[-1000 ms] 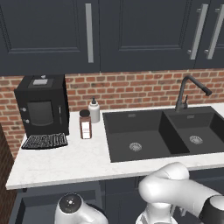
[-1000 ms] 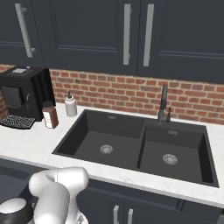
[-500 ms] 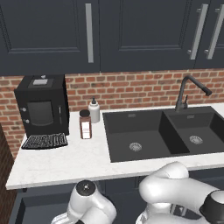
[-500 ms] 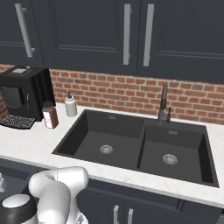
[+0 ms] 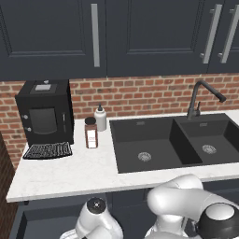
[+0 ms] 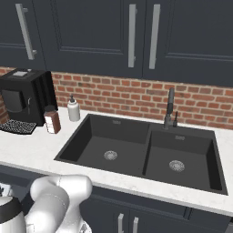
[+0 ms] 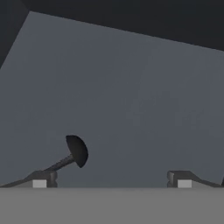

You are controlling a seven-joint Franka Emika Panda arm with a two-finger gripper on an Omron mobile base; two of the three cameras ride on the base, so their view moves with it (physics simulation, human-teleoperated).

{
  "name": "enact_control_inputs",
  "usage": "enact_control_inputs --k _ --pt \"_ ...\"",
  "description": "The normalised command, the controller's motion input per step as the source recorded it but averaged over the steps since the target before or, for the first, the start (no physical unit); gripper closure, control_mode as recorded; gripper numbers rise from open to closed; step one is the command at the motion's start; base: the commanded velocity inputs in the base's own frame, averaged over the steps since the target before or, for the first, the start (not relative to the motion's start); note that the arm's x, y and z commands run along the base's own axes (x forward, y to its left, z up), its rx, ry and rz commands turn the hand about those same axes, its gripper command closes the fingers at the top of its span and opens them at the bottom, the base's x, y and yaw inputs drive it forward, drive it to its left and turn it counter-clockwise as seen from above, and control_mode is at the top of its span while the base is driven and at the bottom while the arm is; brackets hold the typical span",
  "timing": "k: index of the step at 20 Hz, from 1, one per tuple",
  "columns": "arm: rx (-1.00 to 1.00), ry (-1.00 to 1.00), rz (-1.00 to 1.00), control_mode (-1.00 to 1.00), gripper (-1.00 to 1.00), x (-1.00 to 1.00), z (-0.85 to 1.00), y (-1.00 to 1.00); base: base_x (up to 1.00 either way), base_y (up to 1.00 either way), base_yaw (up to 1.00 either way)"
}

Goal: Pick the ladle from the drawer and place it on the counter.

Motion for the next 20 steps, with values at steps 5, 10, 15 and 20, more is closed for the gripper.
enact_control_inputs --k 5,10,15,20 --pt "0.0 0.0 0.0 -1.0 -1.0 0.01 -0.18 0.51 0.0 0.0 0.0" --pt "0.0 0.01 0.0 -1.0 -1.0 0.05 -0.03 0.44 0.0 0.0 0.0" --pt "0.0 0.05 0.0 -1.0 -1.0 0.02 0.0 0.25 0.0 0.0 0.0" --pt "0.0 0.13 0.0 -1.0 -1.0 0.0 -0.03 0.07 0.0 0.0 0.0"
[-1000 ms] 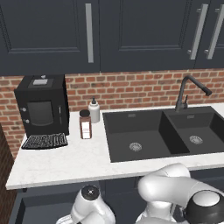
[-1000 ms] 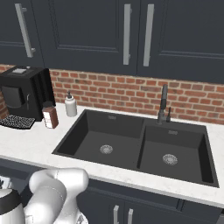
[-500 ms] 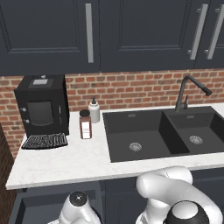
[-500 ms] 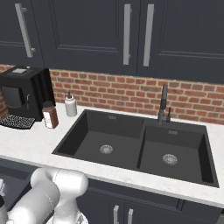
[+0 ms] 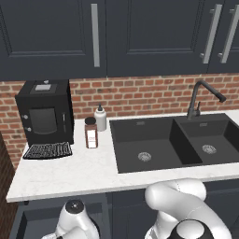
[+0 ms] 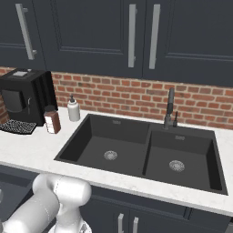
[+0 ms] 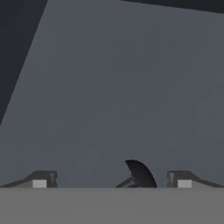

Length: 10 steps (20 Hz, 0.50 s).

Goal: Pick the ladle from the drawer and place it on the counter.

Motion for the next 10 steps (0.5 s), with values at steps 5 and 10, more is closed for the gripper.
enact_control_inputs --k 5,10 --pt "0.0 0.11 0.0 -1.0 -1.0 0.0 -0.1 0.0 0.0 0.0 0.0" --pt "0.0 0.01 0.0 -1.0 -1.0 0.0 -0.14 0.0 0.0 0.0 0.0"
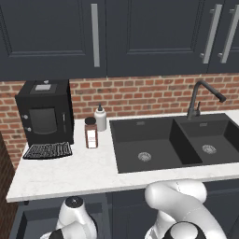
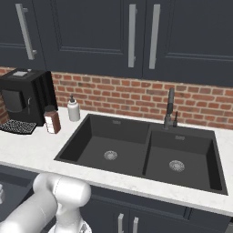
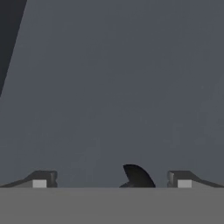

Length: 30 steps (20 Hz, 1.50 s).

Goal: Pick the ladle from the drawer and place it on the counter.

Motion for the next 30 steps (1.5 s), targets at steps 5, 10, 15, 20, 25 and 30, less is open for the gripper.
enact_control_inputs --k 5,10,15,20,25,30 --pt "0.0 0.0 0.0 -1.0 -1.0 -0.11 -0.16 -0.03 0.0 0.0 0.0" --pt "0.0 0.0 0.0 -1.0 -1.0 -0.24 -0.18 0.0 0.0 0.0 0.0" --pt "0.0 0.0 0.0 -1.0 -1.0 -0.27 -0.07 -0.08 0.0 0.0 0.0" --pt "0.0 0.0 0.0 -1.0 -1.0 -0.04 0.0 -0.12 0.0 0.0 0.0" --pt "0.0 0.0 0.0 -1.0 -1.0 0.09 0.0 -0.09 0.0 0.0 0.0" --pt "0.0 0.0 0.0 -1.0 -1.0 0.15 0.0 -0.01 0.0 0.0 0.0"
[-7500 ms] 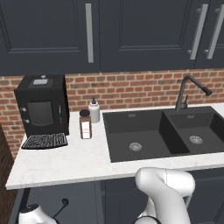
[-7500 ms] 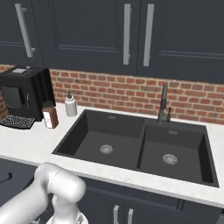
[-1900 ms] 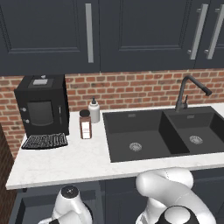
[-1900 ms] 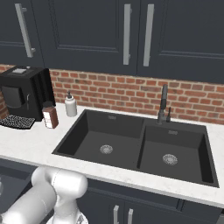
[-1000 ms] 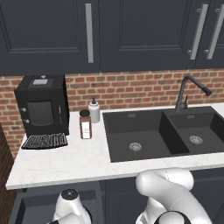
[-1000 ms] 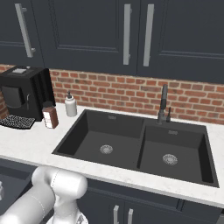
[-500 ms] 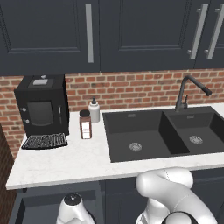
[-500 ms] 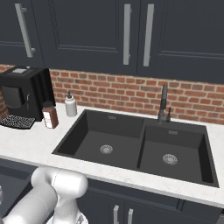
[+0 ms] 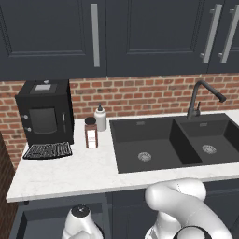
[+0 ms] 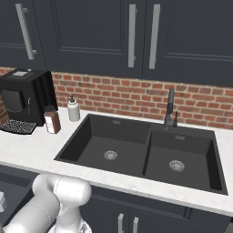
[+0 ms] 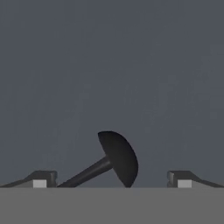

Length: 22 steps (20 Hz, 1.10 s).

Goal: Pick the ladle from the drawer and place it on the counter.

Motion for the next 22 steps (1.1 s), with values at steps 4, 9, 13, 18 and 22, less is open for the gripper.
enact_control_inputs --k 4,9,13,18,22 --pt "0.0 0.0 0.0 -1.0 -1.0 0.19 0.0 0.0 0.0 0.0 0.0" --pt "0.0 0.0 0.0 -1.0 -1.0 0.15 0.0 0.0 0.0 0.0 0.0" --pt "0.0 0.0 0.0 -1.0 -1.0 0.0 -0.06 0.0 0.0 0.0 0.0" --pt "0.0 0.0 0.0 -1.0 -1.0 0.0 -0.16 0.0 0.0 0.0 0.0" --pt "0.0 0.0 0.0 -1.0 -1.0 0.0 -0.13 0.0 0.0 0.0 0.0"
